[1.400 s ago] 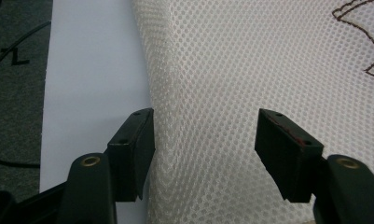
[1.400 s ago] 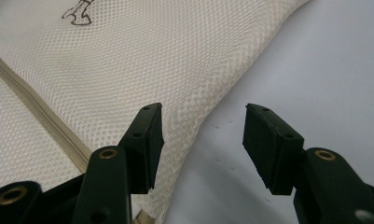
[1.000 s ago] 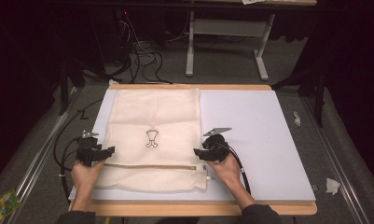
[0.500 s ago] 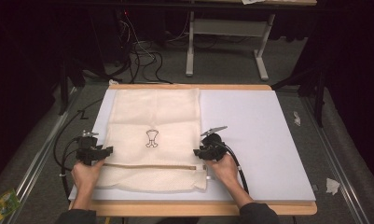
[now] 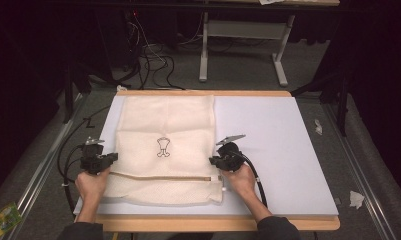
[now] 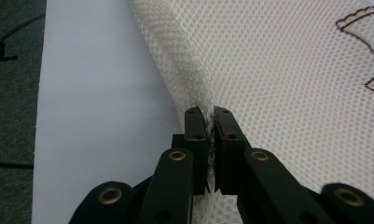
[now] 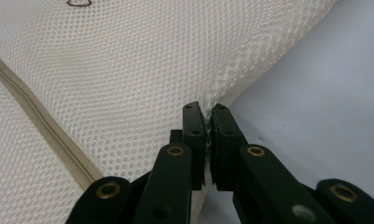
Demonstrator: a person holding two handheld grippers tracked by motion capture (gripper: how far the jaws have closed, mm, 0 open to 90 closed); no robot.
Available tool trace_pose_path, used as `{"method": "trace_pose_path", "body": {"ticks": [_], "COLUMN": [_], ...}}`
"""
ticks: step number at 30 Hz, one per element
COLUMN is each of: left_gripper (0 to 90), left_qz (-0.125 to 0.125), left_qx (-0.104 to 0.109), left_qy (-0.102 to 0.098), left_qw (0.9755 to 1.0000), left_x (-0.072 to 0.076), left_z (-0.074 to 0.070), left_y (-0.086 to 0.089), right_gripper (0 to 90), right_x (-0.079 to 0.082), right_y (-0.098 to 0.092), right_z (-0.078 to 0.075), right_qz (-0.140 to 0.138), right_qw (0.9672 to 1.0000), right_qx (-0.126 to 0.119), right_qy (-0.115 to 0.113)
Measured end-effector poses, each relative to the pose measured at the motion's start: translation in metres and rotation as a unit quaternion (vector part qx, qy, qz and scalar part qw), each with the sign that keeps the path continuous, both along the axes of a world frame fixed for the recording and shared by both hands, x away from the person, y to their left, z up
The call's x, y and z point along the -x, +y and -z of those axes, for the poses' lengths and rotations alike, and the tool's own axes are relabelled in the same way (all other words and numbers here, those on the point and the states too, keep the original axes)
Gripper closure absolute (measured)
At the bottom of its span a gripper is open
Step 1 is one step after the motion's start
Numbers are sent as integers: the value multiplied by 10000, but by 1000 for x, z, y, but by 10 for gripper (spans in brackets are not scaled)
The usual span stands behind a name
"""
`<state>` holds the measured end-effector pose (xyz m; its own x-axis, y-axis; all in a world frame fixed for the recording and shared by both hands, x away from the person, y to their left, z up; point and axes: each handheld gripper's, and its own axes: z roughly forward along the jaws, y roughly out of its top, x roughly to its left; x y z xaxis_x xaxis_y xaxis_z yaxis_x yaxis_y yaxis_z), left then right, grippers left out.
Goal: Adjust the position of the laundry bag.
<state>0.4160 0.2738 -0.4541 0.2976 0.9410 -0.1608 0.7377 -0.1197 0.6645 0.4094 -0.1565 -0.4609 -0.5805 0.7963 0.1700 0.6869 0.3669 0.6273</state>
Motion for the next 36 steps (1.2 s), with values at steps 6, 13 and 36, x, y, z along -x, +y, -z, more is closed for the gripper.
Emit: {"method": "trace_pose_path", "body": {"ticks": [6,13,36], "left_gripper": [864,865,866], "left_qz": [33,52,209], "left_qx": [83,184,469], "left_qy": [-58,-150,-369], "left_qw": [9999,9997,9980], "left_x": [0,2,3], "left_z": [-5,-10,-24], "left_y": [-1,-1,-12], "right_gripper": [878,878,877], "right_x": [0,1,2], "right_y": [-3,-6,-28], "right_z": [-1,-4,-9], "right_qz": [48,30,147], "right_qw": [10000,9999,9995], "right_qx": [-4,-2,-190], "right_qy": [-42,-103,-215]}}
